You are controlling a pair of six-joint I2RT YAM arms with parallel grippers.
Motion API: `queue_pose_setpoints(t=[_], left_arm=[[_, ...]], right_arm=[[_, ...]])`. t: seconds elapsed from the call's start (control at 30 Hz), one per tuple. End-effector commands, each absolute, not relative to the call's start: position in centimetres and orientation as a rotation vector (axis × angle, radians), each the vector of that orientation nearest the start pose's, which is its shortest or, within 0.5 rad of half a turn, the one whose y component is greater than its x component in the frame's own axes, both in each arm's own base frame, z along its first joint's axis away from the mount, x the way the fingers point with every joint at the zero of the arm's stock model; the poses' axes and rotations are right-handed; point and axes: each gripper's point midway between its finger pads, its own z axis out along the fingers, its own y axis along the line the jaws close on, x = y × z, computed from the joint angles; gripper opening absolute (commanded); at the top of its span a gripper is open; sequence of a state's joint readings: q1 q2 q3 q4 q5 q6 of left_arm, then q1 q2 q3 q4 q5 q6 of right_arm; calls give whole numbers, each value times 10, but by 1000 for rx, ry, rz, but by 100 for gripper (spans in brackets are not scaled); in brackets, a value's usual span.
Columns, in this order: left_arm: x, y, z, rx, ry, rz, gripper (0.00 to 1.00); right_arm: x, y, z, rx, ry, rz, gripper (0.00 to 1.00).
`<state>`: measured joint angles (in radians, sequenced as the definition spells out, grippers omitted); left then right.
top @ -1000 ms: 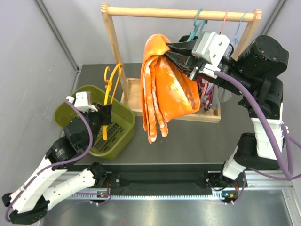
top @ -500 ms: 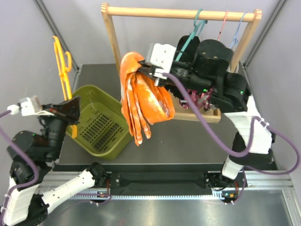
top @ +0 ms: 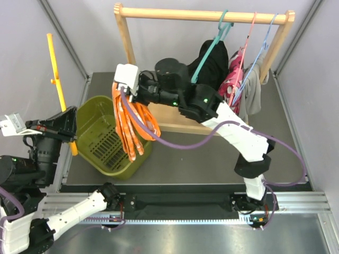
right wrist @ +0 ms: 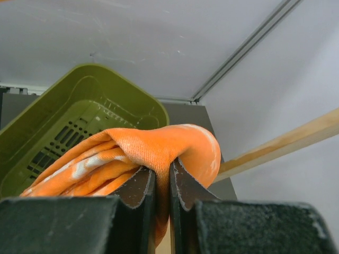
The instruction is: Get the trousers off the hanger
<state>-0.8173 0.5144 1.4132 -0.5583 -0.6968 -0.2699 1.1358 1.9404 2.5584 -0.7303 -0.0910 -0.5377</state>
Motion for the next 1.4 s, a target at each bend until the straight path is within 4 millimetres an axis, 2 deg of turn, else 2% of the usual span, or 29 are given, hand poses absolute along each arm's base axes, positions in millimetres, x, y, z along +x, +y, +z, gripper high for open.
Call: queue_pose_setpoints(t=[0.0,0.1,0.23,0.37,0.4,0.47,0.5,0.57,0.6,0.7,0.73,0.77,0.87,0.9,0.97,1.0,1.03,1.1,1.13,1.2,1.37], left_arm=[[138,6,526,-280,1230,-517,0],[134,11,526,-285,1226,-514,0],[131,14,525,-287,1230,-514,0],[129,15,523,-285,1236,-518,0],[129,15,522,-284,1241,-519,0],[128,14,521,-276,1244,-528,0],[128,13,519,-274,1250,-531,0],[128,10,518,-263,1258,-540,0],[128,8,516,-259,1265,-546,0],[129,2,512,-244,1281,-559,0],[129,1,510,-239,1289,-561,0],[130,0,508,-237,1294,-563,0],[129,-5,503,-222,1314,-576,0],[129,-6,502,-220,1318,-584,0],[129,-10,498,-203,1335,-594,0],[129,-12,496,-201,1344,-602,0],[128,-15,495,-186,1352,-615,0],[128,-21,488,-170,1382,-626,0],[127,-27,484,-145,1398,-642,0],[127,-34,477,-126,1428,-663,0],[124,-55,462,-54,1493,-730,0]], right_arm=[[229,481,552,-1096,952,567,0],[240,500,535,-1078,988,572,0],[251,530,501,-1086,1046,604,1],[252,551,479,-1085,1087,641,12],[252,553,477,-1083,1091,650,20],[251,558,473,-1087,1093,660,27],[251,559,472,-1091,1095,660,36],[251,557,473,-1097,1092,652,44],[250,556,472,-1111,1089,648,59],[240,547,478,-1162,1057,646,76],[235,540,487,-1177,1029,641,79],[230,536,485,-1214,1028,639,84],[214,520,497,-1292,955,635,93],[206,516,492,-1344,948,642,95],[197,502,501,-1389,895,618,97],[190,495,494,-1438,895,622,98],[185,485,503,-1461,849,598,98],[177,474,503,-1503,830,588,99],[172,462,506,-1528,810,564,99],[170,451,508,-1545,806,529,100],[164,408,520,-1573,790,427,100]])
